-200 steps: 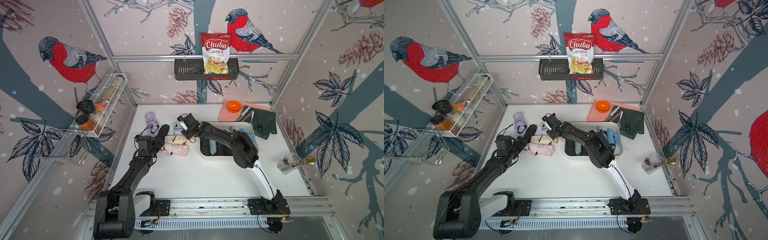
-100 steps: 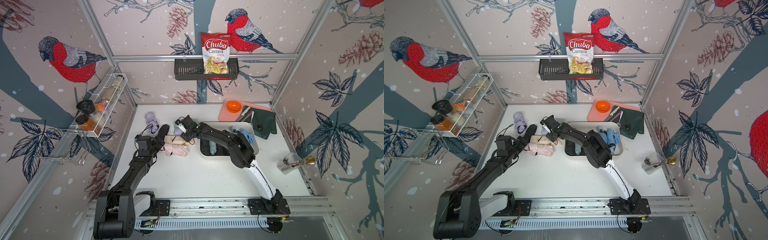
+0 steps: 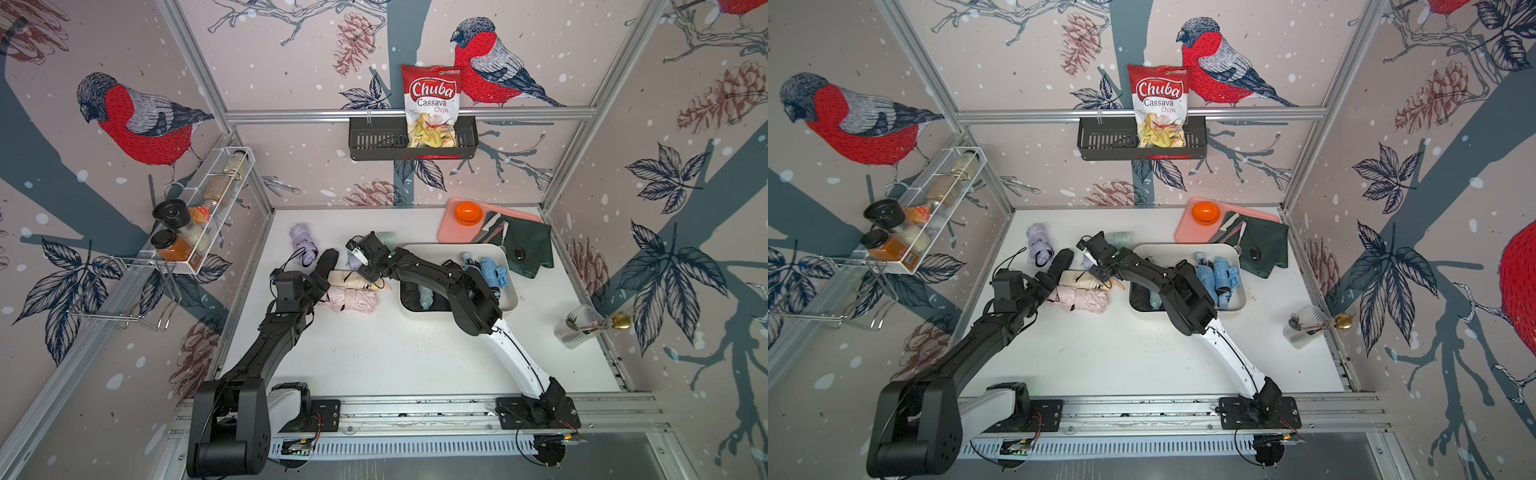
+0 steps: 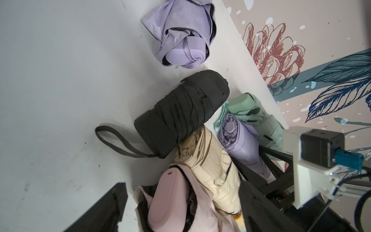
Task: Put the umbrella into the storage box
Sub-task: Pick up the umbrella from the center of the board.
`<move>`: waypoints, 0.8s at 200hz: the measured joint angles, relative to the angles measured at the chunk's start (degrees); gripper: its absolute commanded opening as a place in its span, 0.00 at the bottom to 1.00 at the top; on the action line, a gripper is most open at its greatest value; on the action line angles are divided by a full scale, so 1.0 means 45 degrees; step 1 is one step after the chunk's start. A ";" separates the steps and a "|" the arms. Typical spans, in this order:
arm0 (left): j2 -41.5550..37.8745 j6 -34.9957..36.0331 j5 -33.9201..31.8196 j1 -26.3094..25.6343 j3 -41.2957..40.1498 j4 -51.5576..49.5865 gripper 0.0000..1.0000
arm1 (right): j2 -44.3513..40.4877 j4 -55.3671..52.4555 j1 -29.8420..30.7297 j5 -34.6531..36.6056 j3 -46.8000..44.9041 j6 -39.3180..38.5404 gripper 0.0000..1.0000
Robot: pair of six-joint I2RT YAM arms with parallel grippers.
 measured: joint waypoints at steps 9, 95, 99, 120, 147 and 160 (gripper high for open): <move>0.0015 -0.0005 0.0005 0.0000 0.0010 0.0005 0.90 | 0.0049 0.0097 0.0044 0.0121 0.0000 -0.0107 0.54; 0.0112 -0.0015 0.0010 0.0010 0.0146 0.0019 0.90 | -0.1044 -0.0102 0.0393 0.0257 -0.0869 -0.0510 0.03; 0.0112 -0.0015 0.0015 0.0010 0.0155 0.0019 0.90 | -0.1098 -0.0165 0.0393 0.0253 -0.0874 -0.0403 0.01; 0.0136 -0.0015 0.0024 0.0010 0.0189 0.0044 0.90 | -0.1467 -0.0437 0.0389 0.0219 -0.0879 0.0092 0.00; 0.0199 -0.0010 0.0107 0.0010 0.0272 0.0044 0.90 | -0.1787 -0.0432 0.0398 0.0092 -0.0874 0.0699 0.00; 0.0214 -0.0010 0.0287 0.0010 0.0321 0.0039 0.90 | -0.1889 -0.0461 0.0408 0.0053 -0.0874 0.1015 0.00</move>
